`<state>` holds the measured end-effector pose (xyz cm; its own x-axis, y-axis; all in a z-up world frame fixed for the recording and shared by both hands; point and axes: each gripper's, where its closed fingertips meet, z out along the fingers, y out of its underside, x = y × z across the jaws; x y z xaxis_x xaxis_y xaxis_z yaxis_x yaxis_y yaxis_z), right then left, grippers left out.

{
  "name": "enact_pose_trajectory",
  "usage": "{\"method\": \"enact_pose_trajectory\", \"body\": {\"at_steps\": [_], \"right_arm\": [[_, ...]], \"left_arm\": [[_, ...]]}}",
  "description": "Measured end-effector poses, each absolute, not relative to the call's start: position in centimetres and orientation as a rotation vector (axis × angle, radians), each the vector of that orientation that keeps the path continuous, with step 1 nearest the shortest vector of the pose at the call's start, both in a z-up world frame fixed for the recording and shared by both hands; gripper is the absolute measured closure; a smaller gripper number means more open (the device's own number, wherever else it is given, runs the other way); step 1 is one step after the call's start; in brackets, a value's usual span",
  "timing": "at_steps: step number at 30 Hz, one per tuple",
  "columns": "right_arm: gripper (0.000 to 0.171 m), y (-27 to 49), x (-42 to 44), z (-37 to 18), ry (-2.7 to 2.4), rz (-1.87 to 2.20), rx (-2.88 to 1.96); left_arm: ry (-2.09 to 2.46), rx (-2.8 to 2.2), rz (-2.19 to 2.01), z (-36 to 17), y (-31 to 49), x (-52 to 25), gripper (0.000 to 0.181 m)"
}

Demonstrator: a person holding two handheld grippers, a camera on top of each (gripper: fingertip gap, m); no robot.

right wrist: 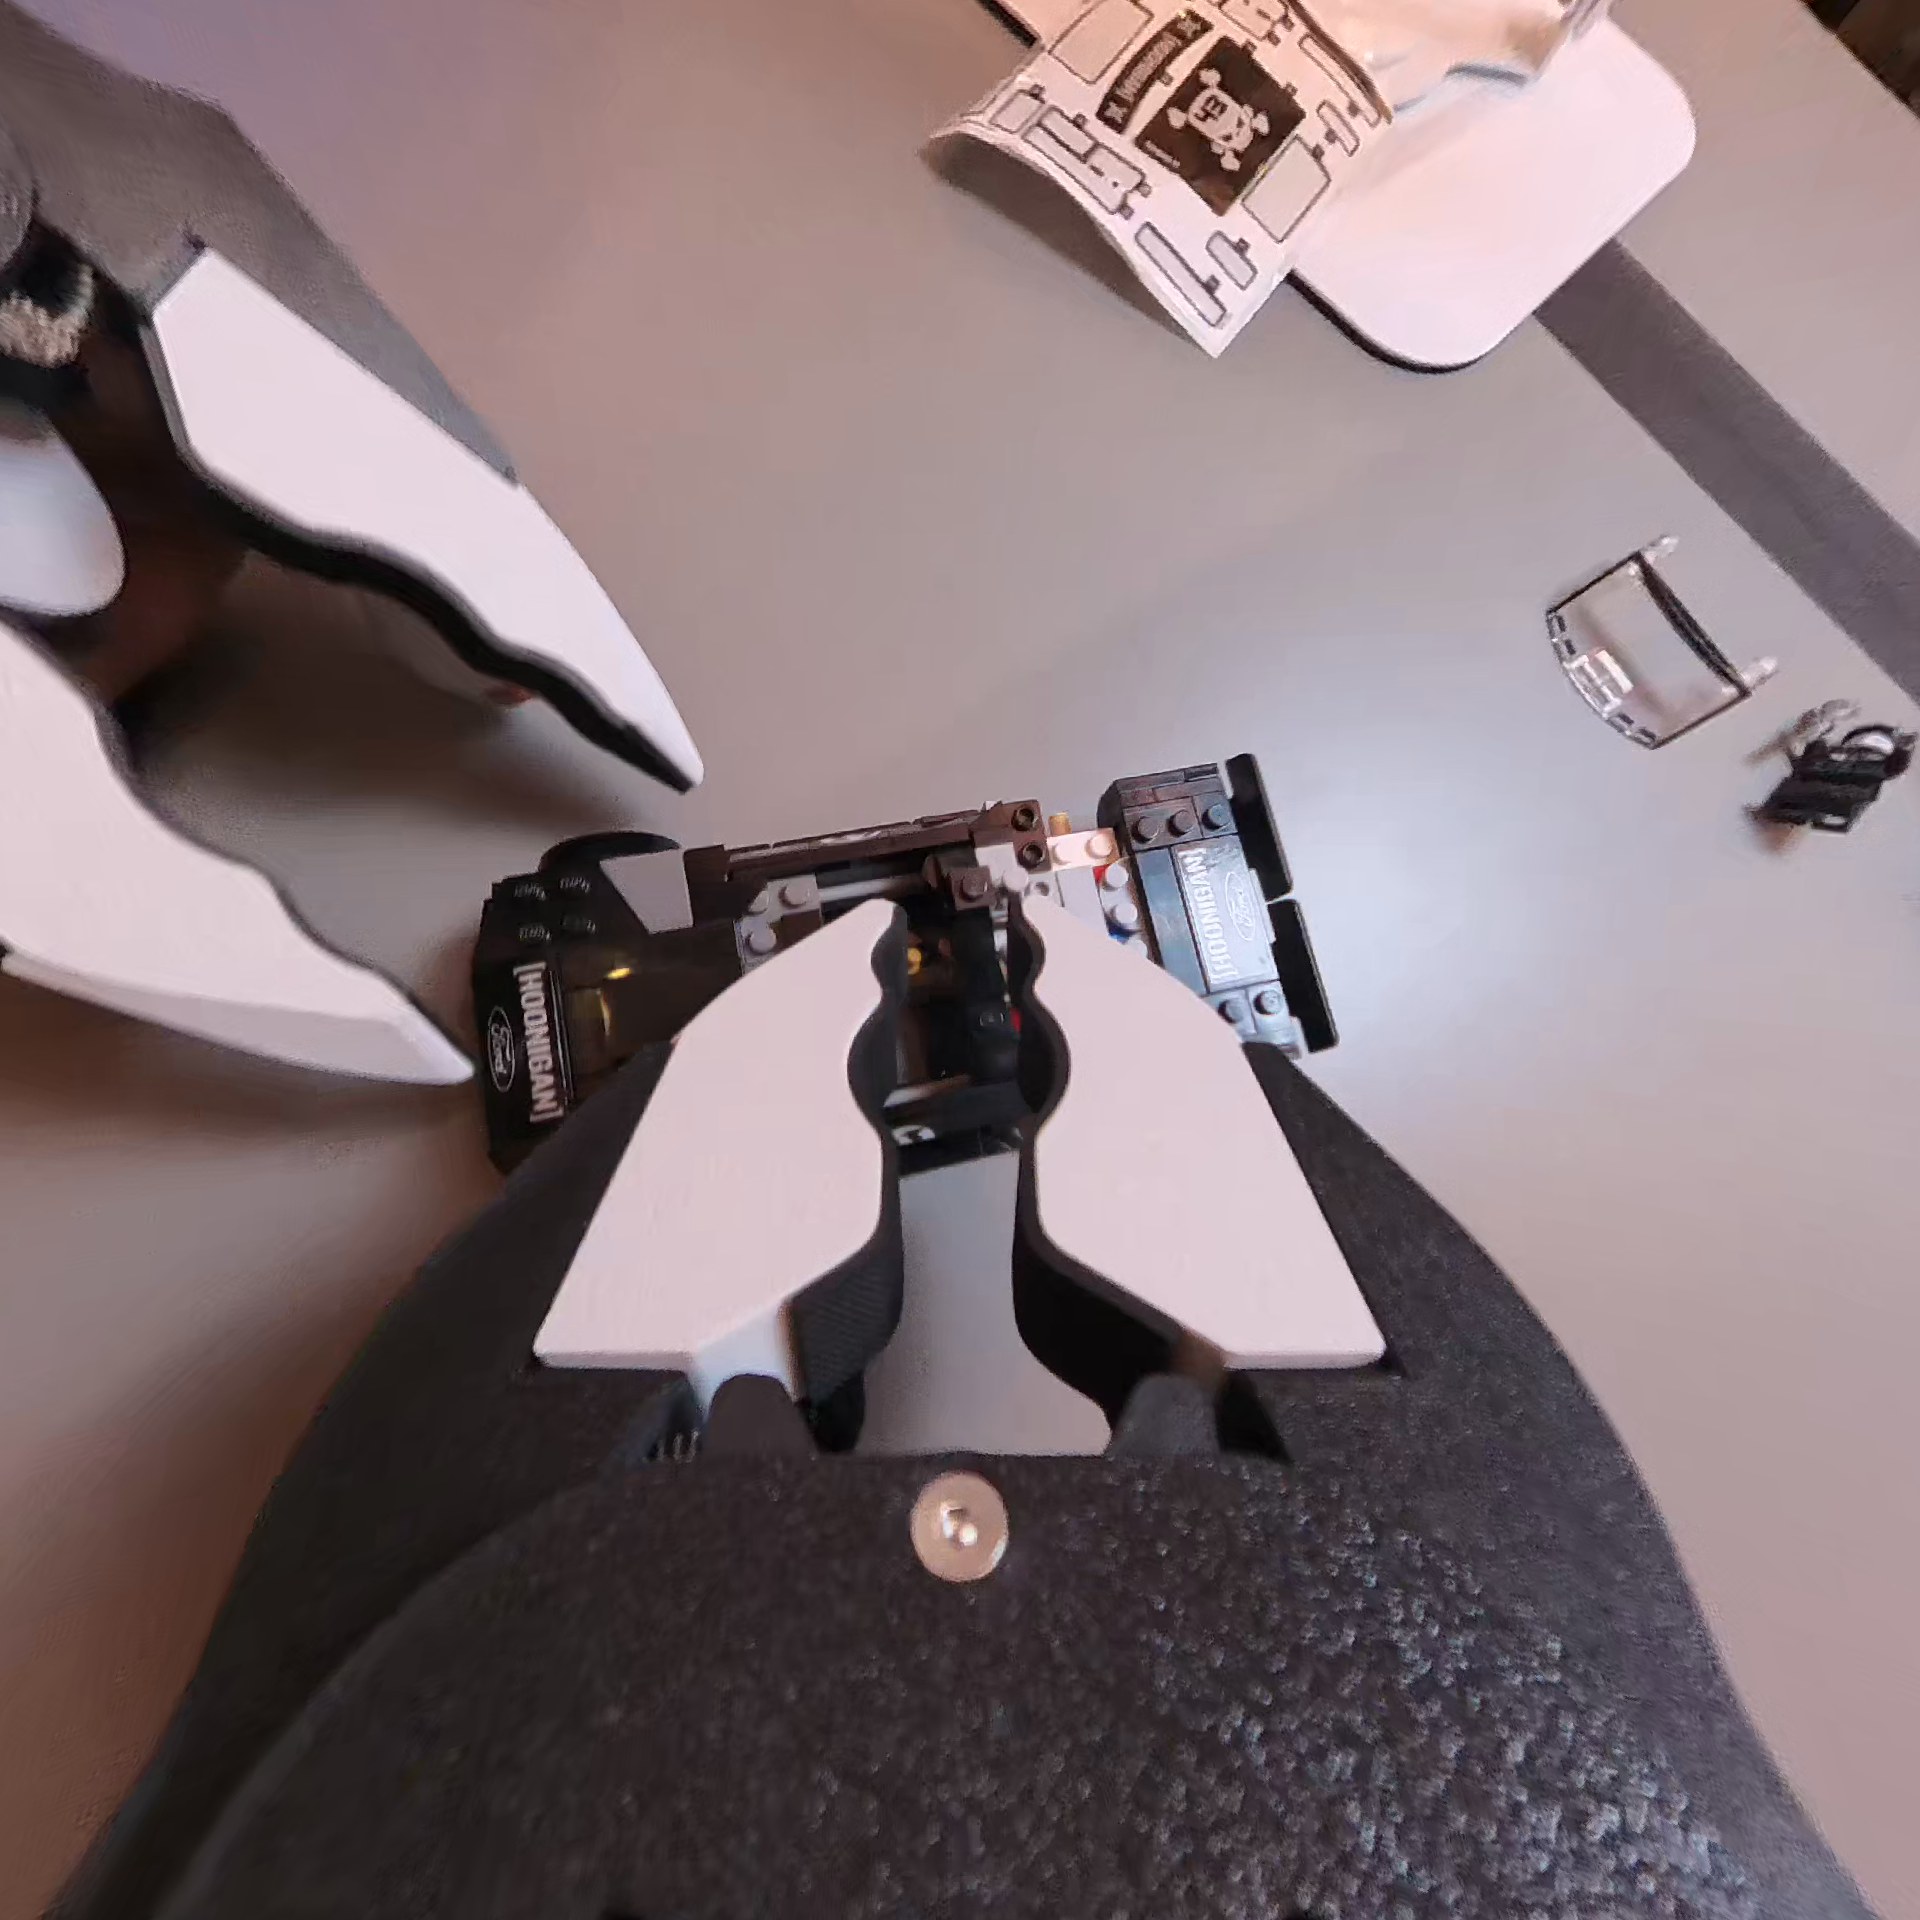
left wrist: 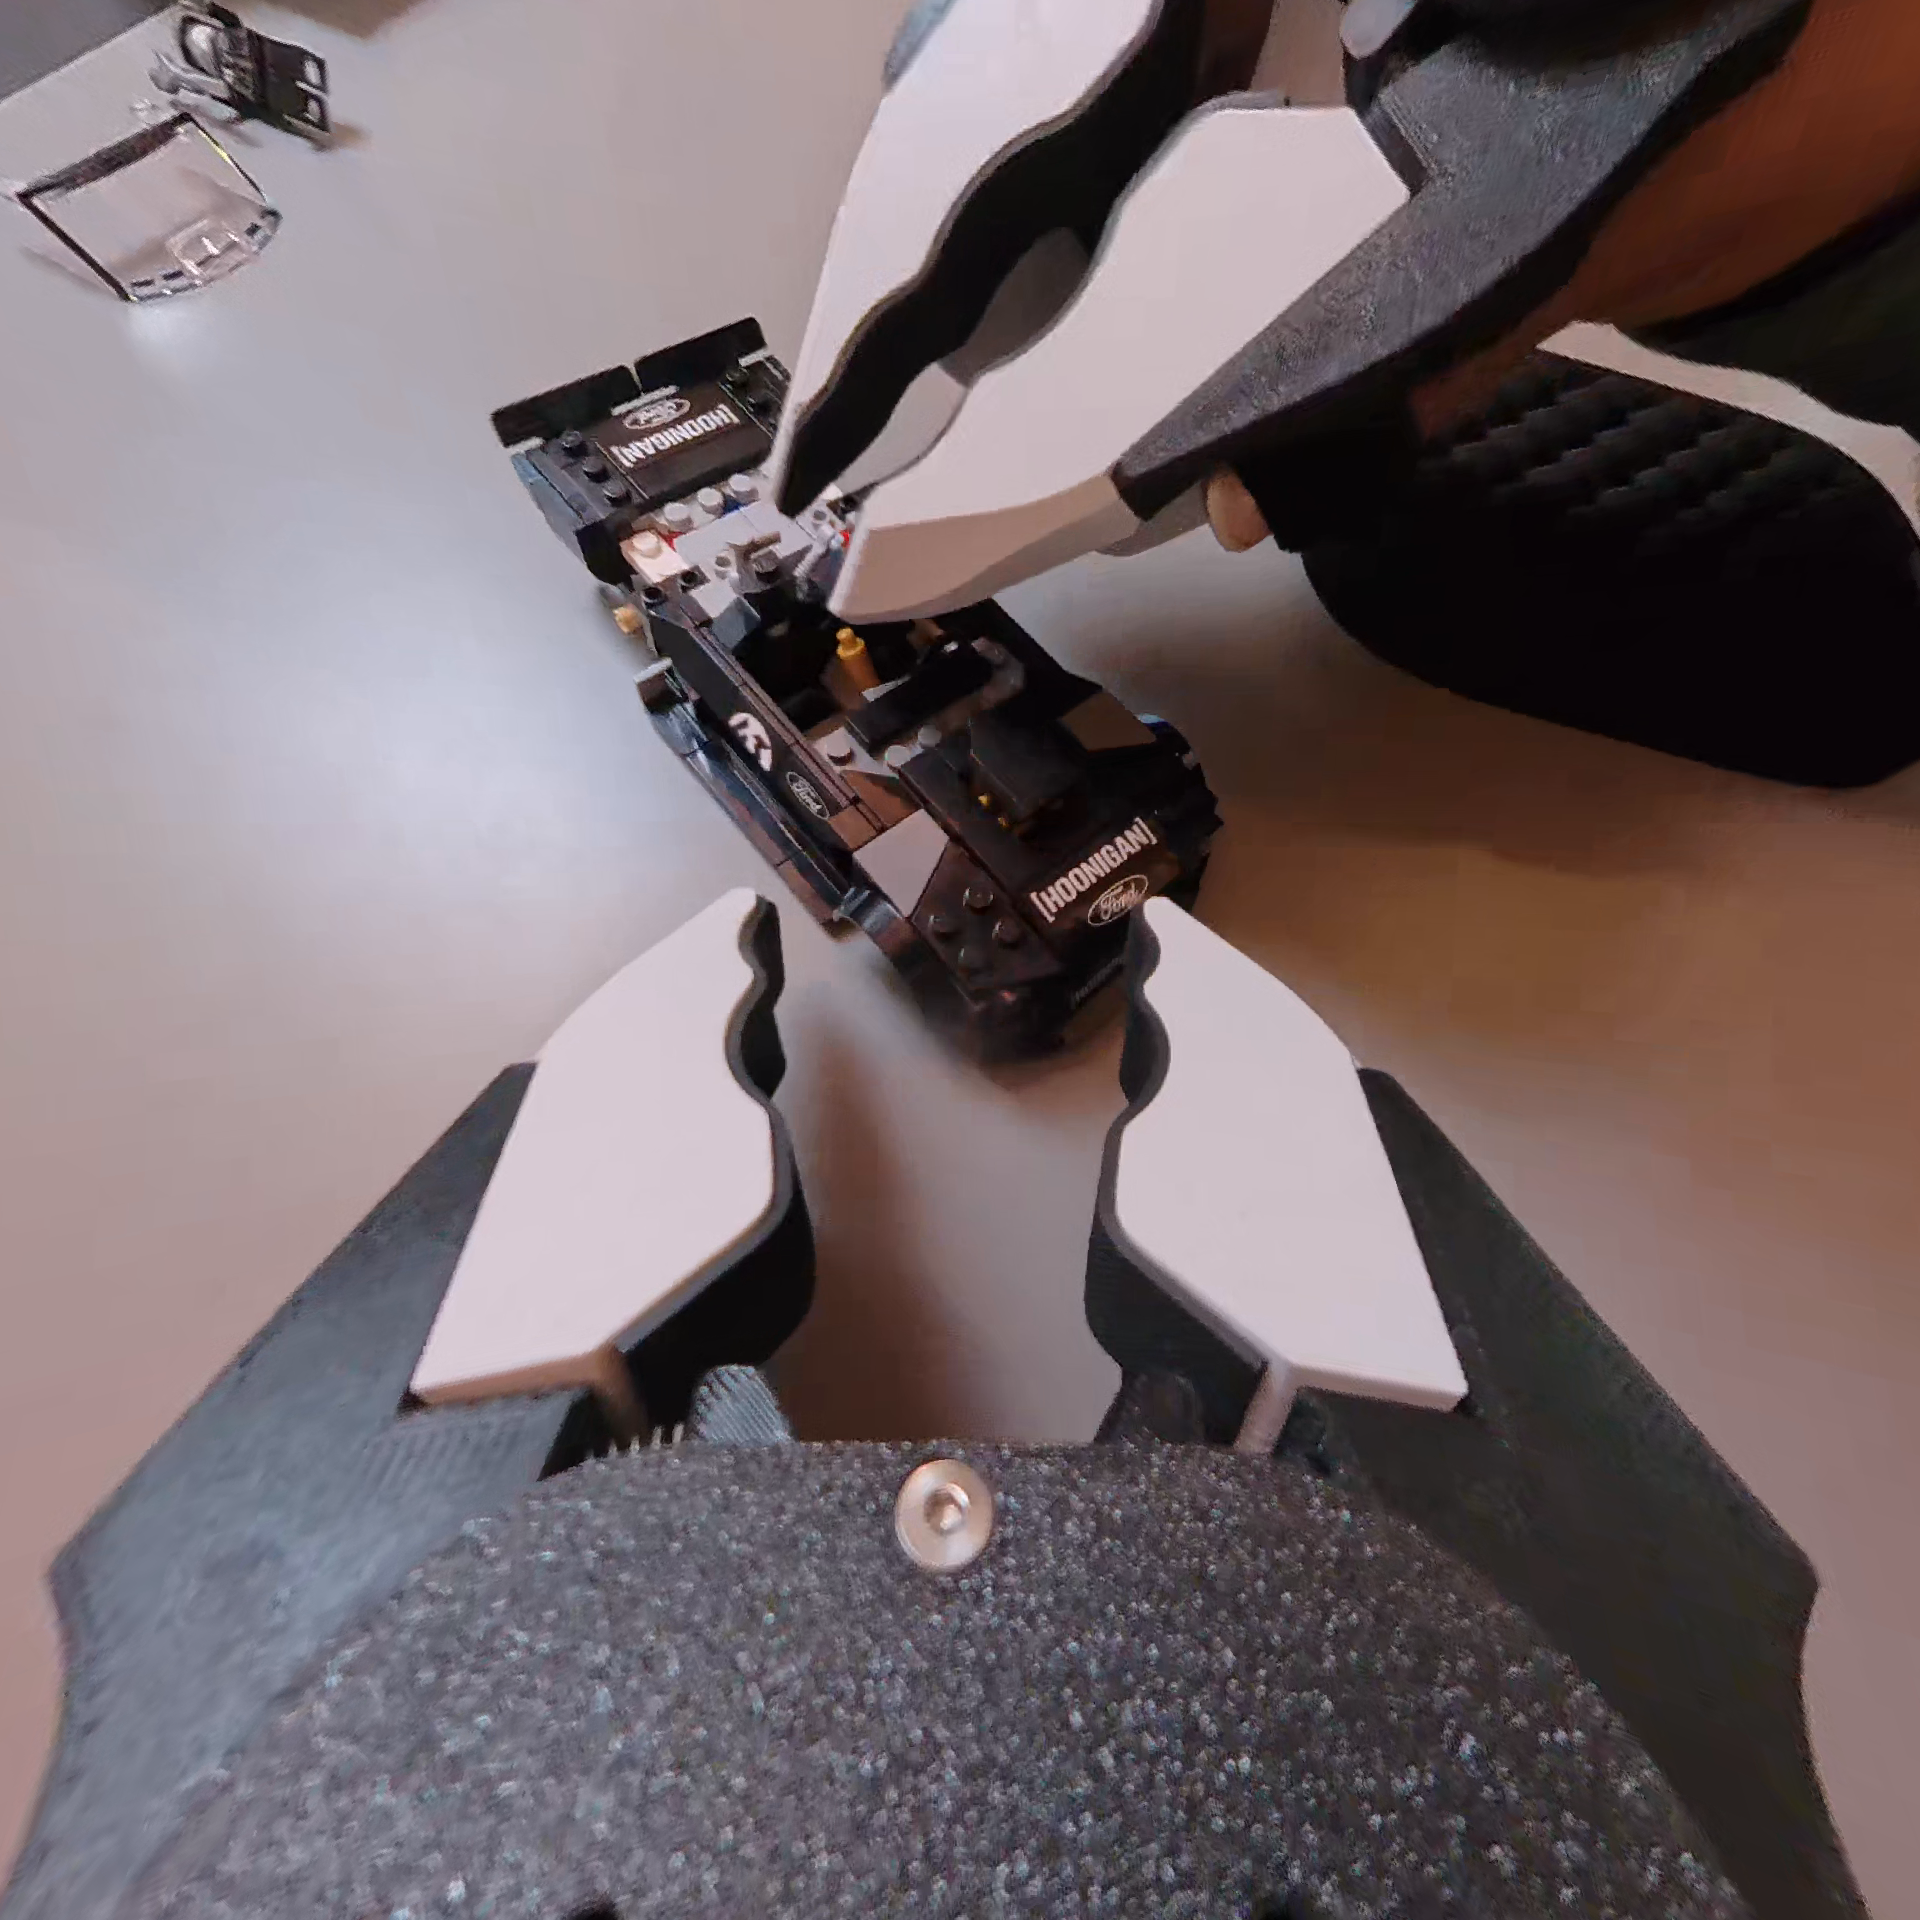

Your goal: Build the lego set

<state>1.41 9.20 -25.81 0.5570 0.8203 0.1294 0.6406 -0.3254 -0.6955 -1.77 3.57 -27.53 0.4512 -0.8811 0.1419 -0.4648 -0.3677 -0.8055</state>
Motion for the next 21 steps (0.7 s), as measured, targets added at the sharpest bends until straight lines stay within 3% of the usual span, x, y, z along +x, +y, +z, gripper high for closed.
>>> {"method": "enact_pose_trajectory", "body": {"at_steps": [6,21], "right_arm": [[0.163,9.9,1.2,-26.1,-1.154,0.255,-2.124],[0.165,10.2,1.0,-26.2,-1.256,0.184,-2.186]], "left_arm": [[1.203,-1.996,-0.736,-28.5,3.2,-1.1,0.119],[1.251,-1.982,-0.723,-28.7,3.0,-0.8,0.128]]}}
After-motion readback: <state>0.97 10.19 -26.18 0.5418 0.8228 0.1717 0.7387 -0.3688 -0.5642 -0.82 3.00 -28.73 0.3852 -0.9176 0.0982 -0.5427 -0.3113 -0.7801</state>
